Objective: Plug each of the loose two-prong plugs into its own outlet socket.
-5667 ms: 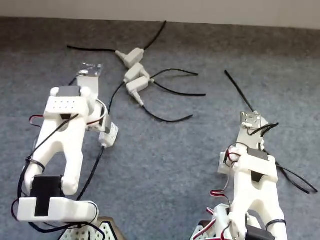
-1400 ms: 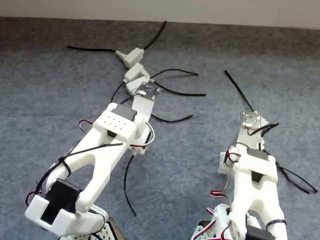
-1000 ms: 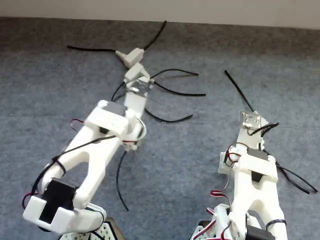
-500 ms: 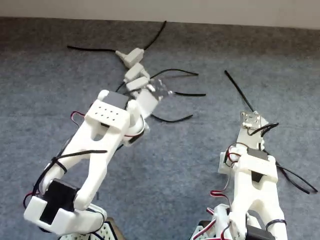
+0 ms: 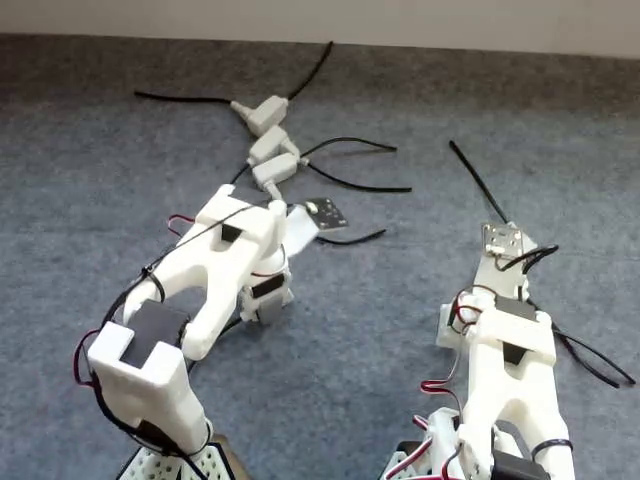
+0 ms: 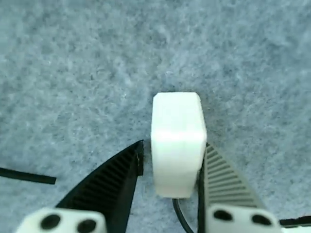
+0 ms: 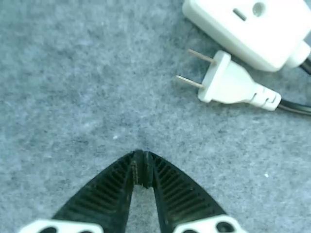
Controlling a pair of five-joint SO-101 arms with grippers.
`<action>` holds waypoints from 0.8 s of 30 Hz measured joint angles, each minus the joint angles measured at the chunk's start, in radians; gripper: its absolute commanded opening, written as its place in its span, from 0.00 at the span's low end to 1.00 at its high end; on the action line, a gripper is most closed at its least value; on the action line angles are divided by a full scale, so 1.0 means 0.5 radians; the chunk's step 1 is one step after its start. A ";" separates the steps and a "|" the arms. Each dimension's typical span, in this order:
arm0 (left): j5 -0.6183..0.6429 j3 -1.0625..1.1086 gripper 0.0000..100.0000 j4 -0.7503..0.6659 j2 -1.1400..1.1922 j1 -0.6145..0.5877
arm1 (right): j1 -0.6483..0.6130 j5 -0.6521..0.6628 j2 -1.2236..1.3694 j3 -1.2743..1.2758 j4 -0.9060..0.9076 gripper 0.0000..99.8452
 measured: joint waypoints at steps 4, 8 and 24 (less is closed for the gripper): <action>0.000 -0.126 0.19 0.184 -0.068 0.003 | 0.000 0.000 0.000 0.000 0.000 0.01; 0.000 -0.138 0.19 0.285 -0.218 0.000 | 0.000 0.000 0.000 0.000 0.000 0.01; 0.218 0.577 0.19 -0.015 -0.457 0.537 | 0.000 0.000 0.000 0.000 0.000 0.01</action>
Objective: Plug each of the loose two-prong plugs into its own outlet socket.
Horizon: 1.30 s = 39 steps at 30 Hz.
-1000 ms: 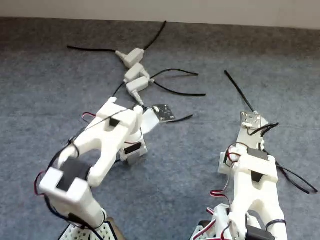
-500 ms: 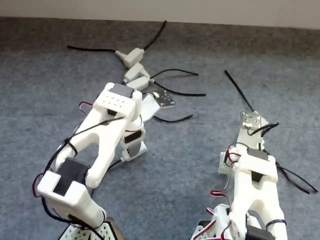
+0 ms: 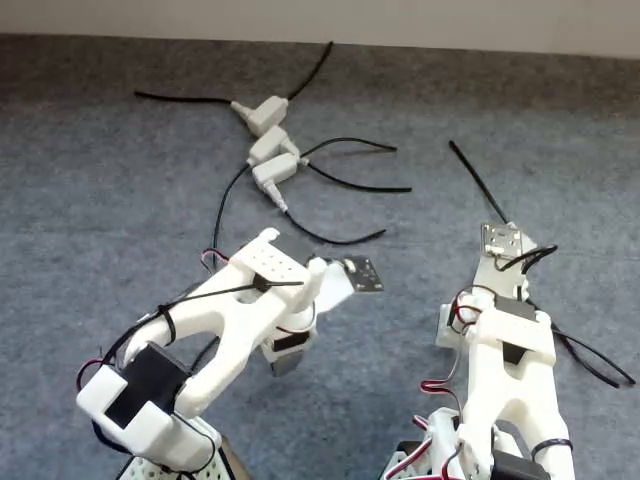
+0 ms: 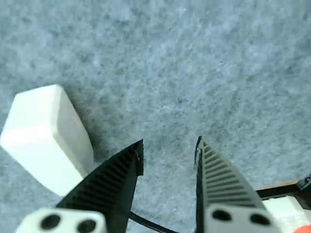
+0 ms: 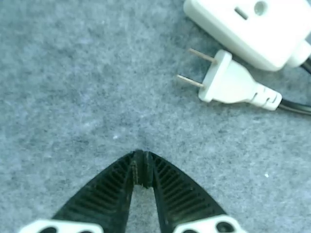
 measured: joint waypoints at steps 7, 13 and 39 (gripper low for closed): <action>-0.040 -0.384 0.19 0.227 -0.218 -0.206 | 0.000 0.000 0.000 0.000 0.000 0.01; -0.423 -0.491 0.19 0.255 -0.307 -0.595 | 0.000 0.000 0.000 0.000 0.000 0.01; -0.249 0.129 0.18 -0.199 -0.061 0.037 | 0.000 0.000 0.000 0.000 0.000 0.01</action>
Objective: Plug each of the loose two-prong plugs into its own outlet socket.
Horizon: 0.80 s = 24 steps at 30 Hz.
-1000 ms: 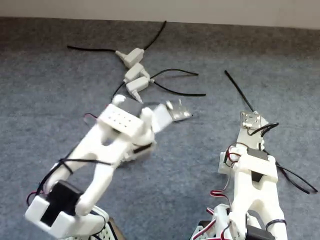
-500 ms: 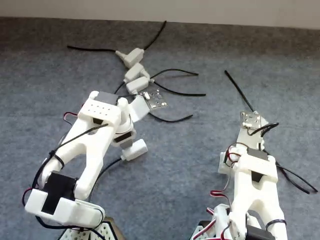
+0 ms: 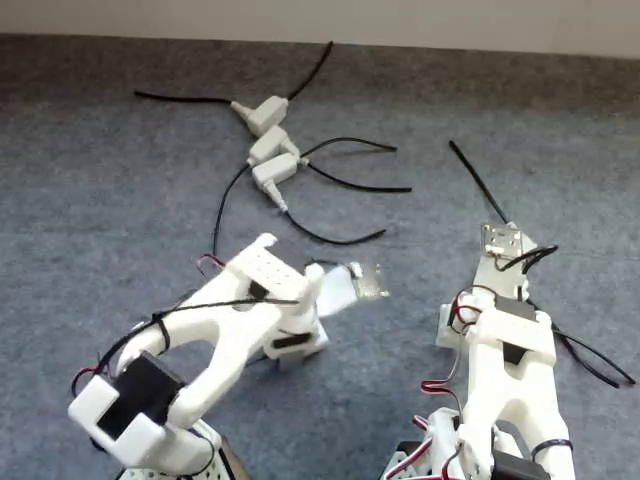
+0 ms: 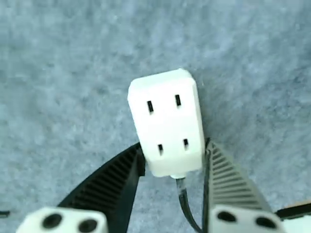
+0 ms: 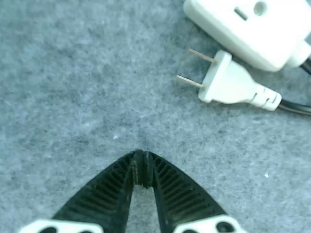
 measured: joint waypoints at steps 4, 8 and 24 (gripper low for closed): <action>0.000 0.034 0.12 0.000 0.003 0.037 | 0.000 0.000 0.000 0.000 0.000 0.01; 0.000 0.046 0.11 -0.071 0.003 0.028 | 0.000 0.000 0.000 0.000 0.000 0.01; 0.856 -0.239 0.11 -0.338 0.015 -0.218 | 0.000 0.000 0.000 0.000 0.000 0.01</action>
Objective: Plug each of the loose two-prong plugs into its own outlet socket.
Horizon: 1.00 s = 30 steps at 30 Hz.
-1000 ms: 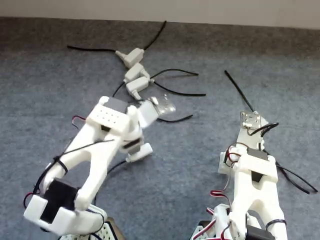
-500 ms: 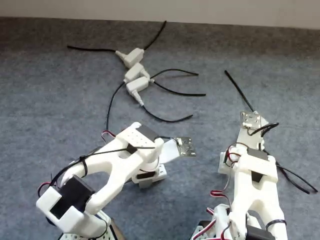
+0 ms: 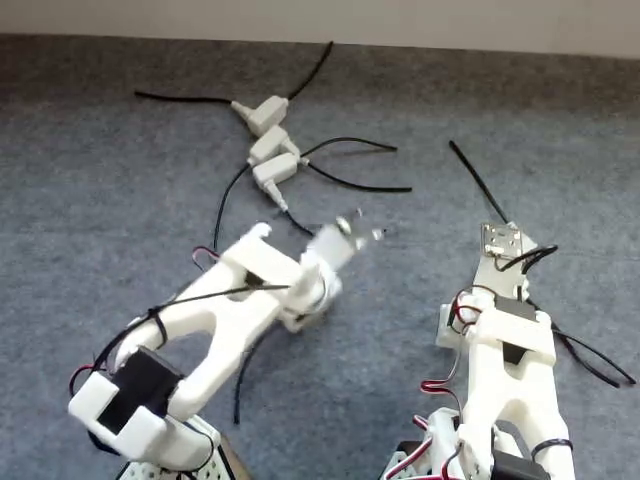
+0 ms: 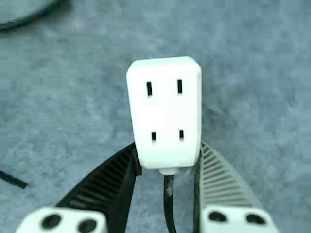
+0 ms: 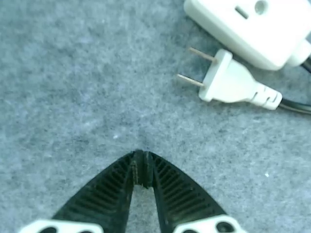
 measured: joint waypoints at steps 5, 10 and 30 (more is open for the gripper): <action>0.157 -0.101 0.11 -0.089 0.009 -0.169 | 0.000 0.000 0.000 0.000 0.000 0.01; 0.178 -0.224 0.11 -0.114 0.258 -0.206 | 0.000 0.000 0.000 0.000 0.000 0.01; 0.328 -0.957 0.28 0.448 0.730 -0.203 | 0.000 0.000 0.000 0.000 0.009 0.04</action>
